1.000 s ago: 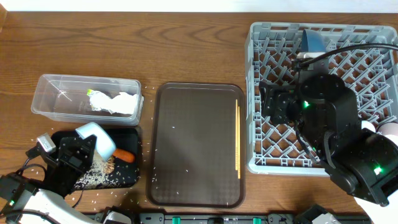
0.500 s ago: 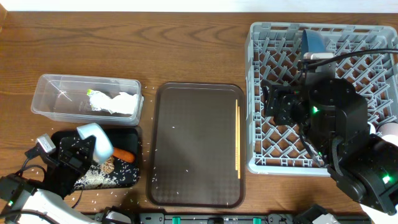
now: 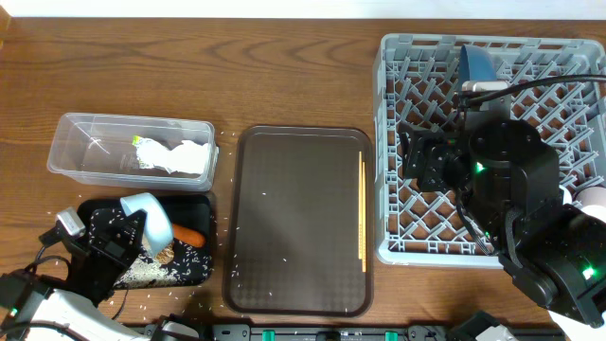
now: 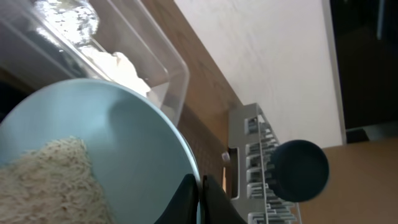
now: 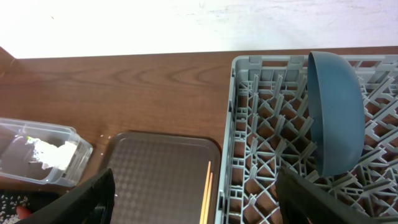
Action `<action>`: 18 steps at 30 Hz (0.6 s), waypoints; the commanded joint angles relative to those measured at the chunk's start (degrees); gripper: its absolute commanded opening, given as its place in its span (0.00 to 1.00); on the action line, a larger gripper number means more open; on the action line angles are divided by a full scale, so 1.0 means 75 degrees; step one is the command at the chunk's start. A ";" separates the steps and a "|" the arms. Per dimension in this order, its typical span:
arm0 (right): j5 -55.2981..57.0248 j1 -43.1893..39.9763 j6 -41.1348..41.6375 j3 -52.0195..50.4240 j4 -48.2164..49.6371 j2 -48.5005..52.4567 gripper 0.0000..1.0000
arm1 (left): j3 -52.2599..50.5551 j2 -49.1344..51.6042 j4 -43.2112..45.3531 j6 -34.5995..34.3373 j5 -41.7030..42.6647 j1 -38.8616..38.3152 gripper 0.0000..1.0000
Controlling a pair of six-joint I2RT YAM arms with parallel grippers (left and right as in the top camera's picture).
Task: Sort waste into correct bins and load items into the dishwasher rack
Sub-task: 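Tilt rice bowl with left gripper to dump rice onto black tray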
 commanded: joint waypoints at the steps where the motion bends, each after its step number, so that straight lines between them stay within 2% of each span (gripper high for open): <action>1: 0.0087 -0.0023 -0.0070 0.0038 -0.0006 -0.0055 0.76 | -0.0032 0.0009 0.0175 0.0029 -0.0262 0.0187 0.06; 3: 0.0087 -0.0023 -0.0070 0.0038 0.0015 -0.0055 0.76 | -0.0032 0.0041 0.0087 -0.0143 -0.0122 0.0283 0.06; 11: 0.0085 -0.0023 -0.0070 0.0038 -0.0009 -0.0055 0.76 | -0.0032 0.0035 -0.0195 0.0152 0.0216 0.0437 0.06; 13: 0.0085 -0.0023 -0.0070 0.0038 -0.0009 -0.0055 0.76 | -0.0032 0.0029 -0.0082 0.0746 0.0207 0.0431 0.06; 15: 0.0087 -0.0023 -0.0070 0.0038 0.0015 -0.0055 0.76 | -0.0032 0.0067 -0.0213 0.0367 0.0140 0.0501 0.06; 18: 0.0085 -0.0023 -0.0070 0.0038 0.0038 -0.0055 0.76 | -0.0032 0.0085 -0.0265 0.0507 0.0251 0.0516 0.06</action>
